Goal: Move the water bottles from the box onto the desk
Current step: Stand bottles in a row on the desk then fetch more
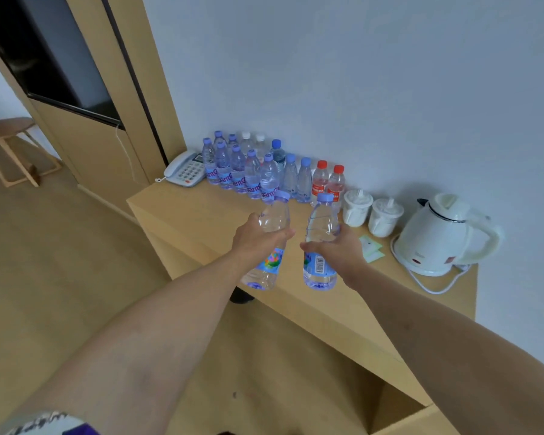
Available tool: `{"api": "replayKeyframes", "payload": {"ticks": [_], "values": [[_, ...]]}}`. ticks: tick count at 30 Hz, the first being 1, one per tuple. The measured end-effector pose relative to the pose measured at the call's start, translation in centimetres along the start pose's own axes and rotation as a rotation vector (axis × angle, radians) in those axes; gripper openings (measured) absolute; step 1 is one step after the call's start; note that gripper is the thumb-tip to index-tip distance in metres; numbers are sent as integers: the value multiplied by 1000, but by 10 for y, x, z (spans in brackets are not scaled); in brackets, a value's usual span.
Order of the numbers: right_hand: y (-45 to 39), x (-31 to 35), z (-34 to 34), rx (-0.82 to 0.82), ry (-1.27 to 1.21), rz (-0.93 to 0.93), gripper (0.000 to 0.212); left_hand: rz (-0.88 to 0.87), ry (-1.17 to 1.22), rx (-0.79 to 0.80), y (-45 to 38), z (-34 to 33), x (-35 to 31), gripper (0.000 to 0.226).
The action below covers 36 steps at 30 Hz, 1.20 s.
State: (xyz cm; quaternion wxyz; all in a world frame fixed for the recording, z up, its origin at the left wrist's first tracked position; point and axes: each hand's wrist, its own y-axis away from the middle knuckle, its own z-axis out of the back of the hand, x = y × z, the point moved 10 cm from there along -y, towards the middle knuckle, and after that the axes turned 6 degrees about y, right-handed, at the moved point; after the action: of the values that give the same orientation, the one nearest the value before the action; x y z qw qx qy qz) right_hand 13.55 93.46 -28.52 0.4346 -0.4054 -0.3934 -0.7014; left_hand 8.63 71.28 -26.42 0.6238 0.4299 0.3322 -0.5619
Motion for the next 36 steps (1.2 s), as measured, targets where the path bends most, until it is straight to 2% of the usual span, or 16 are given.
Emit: {"api": "replayKeyframes", "payload": {"ticks": [3,7,12,15,19,24,29,36], "values": [[-34,-9,-8,6,45,-24,82,7,-35,41,-40,-13,7,80],[-80,-19,-21,-9,55,-71,80,-20,-53,152,-97,-27,12,100],[-133,-18,-41,-103,-12,-116,72,-62,-110,256,-181,-40,18,81],[-156,-12,-56,-151,6,-139,65,-114,-210,332,-224,-46,15,85],[-182,-9,-70,-201,32,-197,73,-195,-364,394,-267,-52,6,91],[-198,-13,-75,-265,78,-246,76,-244,-402,488,-302,-67,-1,87],[-212,-12,-71,-270,153,-287,78,-334,-307,523,-321,-85,-26,68],[-241,-7,-66,-253,229,-294,67,-408,-322,570,-328,-105,-38,51]]}}
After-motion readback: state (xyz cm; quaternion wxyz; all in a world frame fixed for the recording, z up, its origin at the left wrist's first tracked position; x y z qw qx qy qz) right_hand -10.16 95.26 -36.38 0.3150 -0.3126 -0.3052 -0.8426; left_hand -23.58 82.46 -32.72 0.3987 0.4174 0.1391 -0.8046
